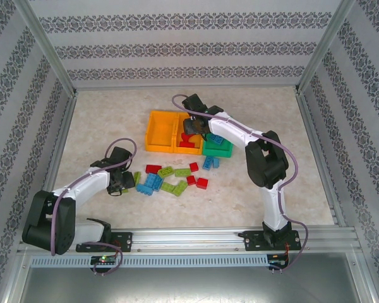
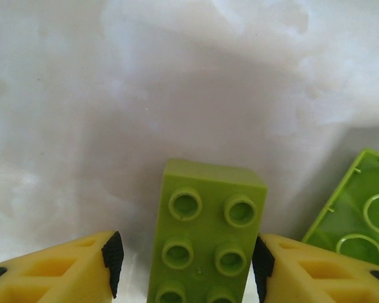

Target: Sort the legos into containers by color

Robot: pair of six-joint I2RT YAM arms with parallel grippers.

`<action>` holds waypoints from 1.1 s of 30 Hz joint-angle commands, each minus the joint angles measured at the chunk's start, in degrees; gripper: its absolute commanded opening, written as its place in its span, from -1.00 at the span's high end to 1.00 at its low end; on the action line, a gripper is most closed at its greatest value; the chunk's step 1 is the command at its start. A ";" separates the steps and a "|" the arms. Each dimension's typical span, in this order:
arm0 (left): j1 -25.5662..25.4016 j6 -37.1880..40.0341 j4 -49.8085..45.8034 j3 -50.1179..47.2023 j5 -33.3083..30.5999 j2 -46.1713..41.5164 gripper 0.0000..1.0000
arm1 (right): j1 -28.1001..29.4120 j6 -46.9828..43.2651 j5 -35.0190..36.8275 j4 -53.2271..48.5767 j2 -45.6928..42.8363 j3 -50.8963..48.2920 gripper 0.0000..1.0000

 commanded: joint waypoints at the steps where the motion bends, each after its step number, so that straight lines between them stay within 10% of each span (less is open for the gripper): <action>1: 0.92 -0.41 1.33 1.40 1.11 1.85 -0.13 | -0.41 -0.13 -0.11 -4.56 -1.15 -0.88 -0.14; 20: 1.16 2.34 1.00 6.15 0.96 -1.38 0.83 | 0.65 0.16 5.24 -0.61 -17.46 -13.96 -0.23; 33: 0.46 8.16 6.27 31.68 9.69 11.63 0.91 | 3.48 8.53 4.10 3.78 -28.29 -35.22 -0.26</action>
